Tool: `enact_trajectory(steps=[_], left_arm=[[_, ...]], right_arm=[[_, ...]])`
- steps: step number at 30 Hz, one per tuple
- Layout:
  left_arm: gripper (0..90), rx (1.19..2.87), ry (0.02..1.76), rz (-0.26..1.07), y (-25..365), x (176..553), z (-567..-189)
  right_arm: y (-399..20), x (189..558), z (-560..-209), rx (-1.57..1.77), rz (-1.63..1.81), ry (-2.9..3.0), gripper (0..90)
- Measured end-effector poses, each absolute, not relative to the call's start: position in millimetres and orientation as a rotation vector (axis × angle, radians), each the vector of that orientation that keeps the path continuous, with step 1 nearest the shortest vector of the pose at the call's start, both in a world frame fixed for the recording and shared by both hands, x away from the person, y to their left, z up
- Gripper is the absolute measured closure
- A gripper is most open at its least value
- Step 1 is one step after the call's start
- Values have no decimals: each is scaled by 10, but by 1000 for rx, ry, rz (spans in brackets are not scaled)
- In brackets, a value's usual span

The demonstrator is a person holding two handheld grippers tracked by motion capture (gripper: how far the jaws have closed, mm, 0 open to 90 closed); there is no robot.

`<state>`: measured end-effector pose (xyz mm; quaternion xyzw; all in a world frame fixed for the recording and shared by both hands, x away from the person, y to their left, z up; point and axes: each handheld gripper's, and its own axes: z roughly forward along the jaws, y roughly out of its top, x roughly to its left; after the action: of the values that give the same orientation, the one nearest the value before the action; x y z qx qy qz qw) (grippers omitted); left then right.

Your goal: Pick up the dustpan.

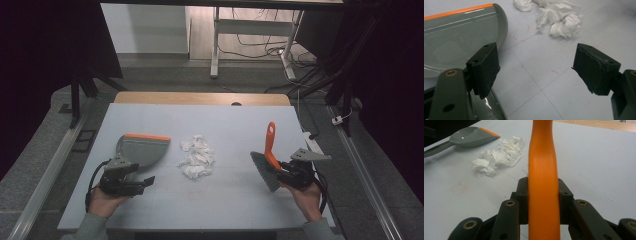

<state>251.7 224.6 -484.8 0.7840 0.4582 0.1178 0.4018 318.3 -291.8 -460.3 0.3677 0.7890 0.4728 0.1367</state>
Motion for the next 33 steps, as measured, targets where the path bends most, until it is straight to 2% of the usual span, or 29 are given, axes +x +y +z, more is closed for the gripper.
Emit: enact_trajectory(steps=[14, 21, 27, 32, 33], left_arm=[[220, 1986, 1188, 303, 2252, 2524, -4797], [218, 1999, 1224, 293, 2264, 2563, -4628], [214, 1985, 1353, 301, 2403, 2757, -4453], [212, 1991, 1476, 277, 2494, 2830, -4539], [185, 2003, 1511, 275, 2507, 2838, -4579]], right_arm=[[-2911, 3177, -4610, 1066, 1375, 2288, 701], [-2930, 3177, -4593, 1063, 1389, 2283, 701], [-2944, 3177, -4598, 1065, 1386, 2284, 701], [-2952, 3168, -4588, 1069, 1385, 2274, 701], [-2946, 3168, -4591, 1068, 1375, 2279, 701]])
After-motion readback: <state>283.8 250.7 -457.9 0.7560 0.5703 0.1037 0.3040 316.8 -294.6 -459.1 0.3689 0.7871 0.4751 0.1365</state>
